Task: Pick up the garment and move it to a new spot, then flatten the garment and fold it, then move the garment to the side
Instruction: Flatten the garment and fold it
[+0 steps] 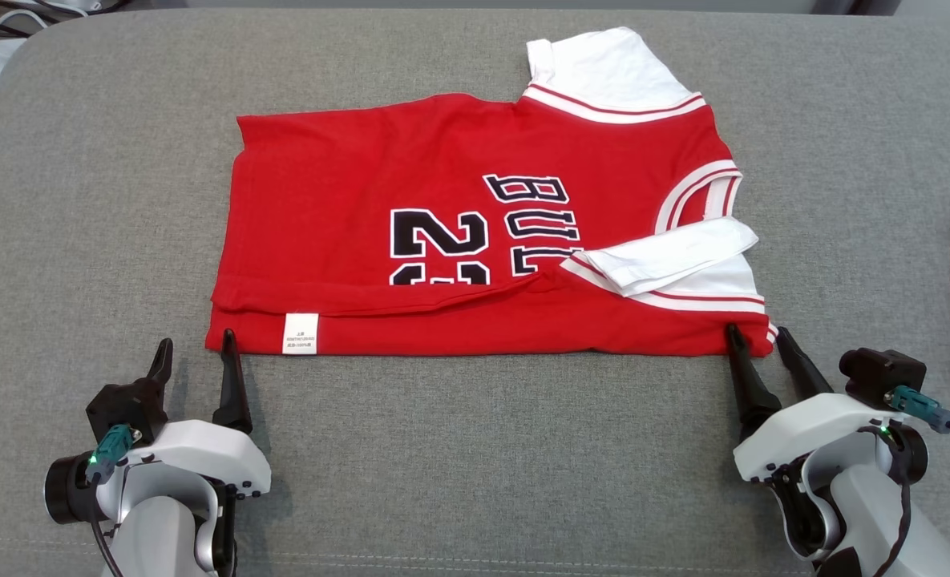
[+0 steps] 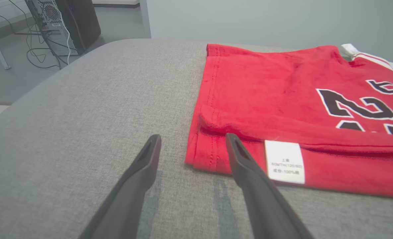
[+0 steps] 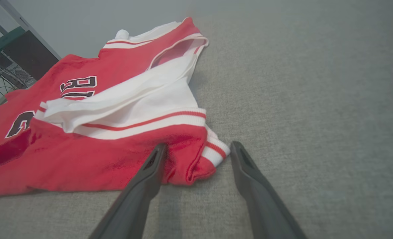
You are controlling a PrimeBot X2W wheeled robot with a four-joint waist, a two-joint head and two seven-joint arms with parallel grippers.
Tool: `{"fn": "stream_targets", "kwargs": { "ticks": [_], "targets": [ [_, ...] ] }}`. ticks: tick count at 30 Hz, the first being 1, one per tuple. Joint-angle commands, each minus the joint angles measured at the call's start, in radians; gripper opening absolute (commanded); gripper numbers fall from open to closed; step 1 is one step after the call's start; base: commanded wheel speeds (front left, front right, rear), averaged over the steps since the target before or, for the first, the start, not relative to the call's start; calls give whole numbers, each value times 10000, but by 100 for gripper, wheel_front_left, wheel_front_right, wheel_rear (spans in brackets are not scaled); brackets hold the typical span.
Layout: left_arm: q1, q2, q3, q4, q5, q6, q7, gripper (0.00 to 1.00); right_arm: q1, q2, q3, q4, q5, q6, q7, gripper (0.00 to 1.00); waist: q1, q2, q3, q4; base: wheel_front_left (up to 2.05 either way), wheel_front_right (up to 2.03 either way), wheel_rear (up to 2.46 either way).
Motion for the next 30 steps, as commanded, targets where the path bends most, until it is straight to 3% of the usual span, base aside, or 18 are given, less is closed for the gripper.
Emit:
{"fn": "stream_targets", "kwargs": {
  "ticks": [1, 2, 3, 4, 15, 30],
  "targets": [
    [-32, 261, 309, -258, 10, -53, -103, 100, -44, 73, 346, -69, 145, 31, -55, 44, 0, 0, 29, 15, 0, 0, 0],
    [-32, 261, 309, -258, 10, -53, -103, 100, -44, 73, 346, -69, 145, 31, -55, 44, 0, 0, 29, 15, 0, 0, 0],
    [-38, 261, 318, -241, -8, -75, -103, 100, -55, 62, 389, -63, 177, 31, -55, 17, 0, 0, 28, 18, 0, 0, 0],
    [-49, 261, 318, -222, -50, -113, -103, 100, -64, 39, 430, -75, 191, 31, -55, 0, 0, 0, 26, 24, 0, 0, 0],
    [-305, 260, 377, 658, -1014, -670, -103, 100, 12, -249, 336, -462, -53, 31, -55, 0, 0, 0, -22, -25, 0, 0, 0],
    [-1111, 260, 921, 1727, -2437, -1260, -103, 100, -230, -134, 584, -852, -168, 31, -55, 0, 0, 0, 423, -444, 0, 0, 0]
  ]
}}
